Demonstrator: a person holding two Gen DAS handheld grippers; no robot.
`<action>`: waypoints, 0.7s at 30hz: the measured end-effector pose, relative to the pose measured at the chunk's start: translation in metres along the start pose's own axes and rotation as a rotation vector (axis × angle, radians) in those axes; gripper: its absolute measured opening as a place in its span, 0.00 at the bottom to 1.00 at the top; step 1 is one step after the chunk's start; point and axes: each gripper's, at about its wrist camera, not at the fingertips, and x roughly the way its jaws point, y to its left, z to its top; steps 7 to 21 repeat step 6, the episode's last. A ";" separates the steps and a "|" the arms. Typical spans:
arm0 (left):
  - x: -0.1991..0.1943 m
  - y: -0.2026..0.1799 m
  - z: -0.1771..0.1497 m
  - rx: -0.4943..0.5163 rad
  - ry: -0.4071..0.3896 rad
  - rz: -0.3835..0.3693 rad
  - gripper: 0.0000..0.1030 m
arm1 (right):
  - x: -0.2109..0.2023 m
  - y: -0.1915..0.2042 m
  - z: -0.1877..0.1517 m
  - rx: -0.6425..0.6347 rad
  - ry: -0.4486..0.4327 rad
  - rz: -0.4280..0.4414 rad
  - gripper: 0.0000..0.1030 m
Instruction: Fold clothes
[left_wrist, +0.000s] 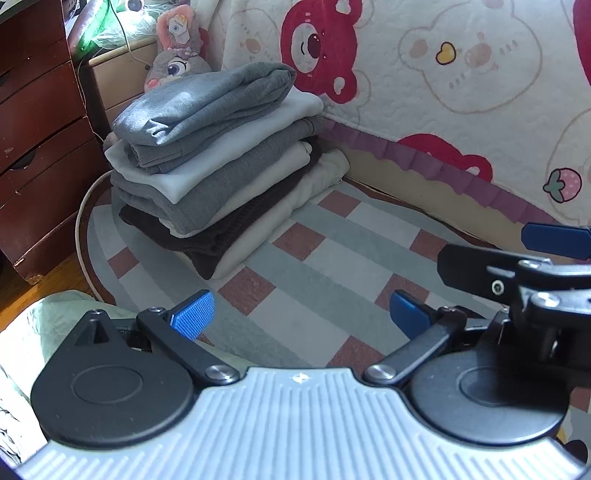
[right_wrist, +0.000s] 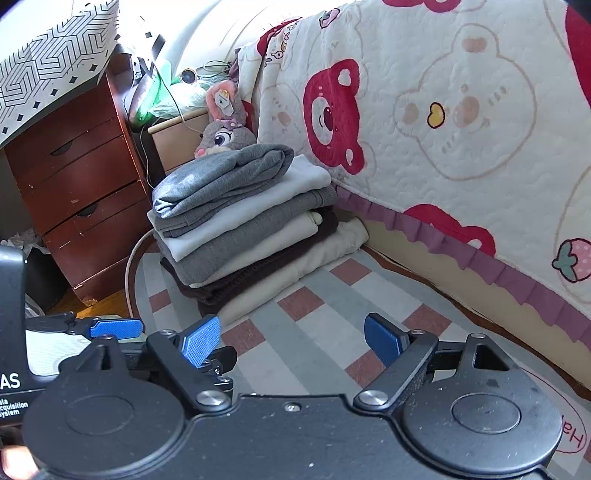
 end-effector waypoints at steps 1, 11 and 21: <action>0.000 0.000 0.000 0.002 0.000 0.002 1.00 | 0.000 0.000 0.000 0.000 0.001 0.000 0.86; 0.002 -0.002 0.000 0.006 0.009 0.008 1.00 | 0.002 -0.001 -0.001 0.003 0.006 -0.001 0.86; 0.002 -0.002 0.000 0.006 0.009 0.008 1.00 | 0.002 -0.001 -0.001 0.003 0.006 -0.001 0.86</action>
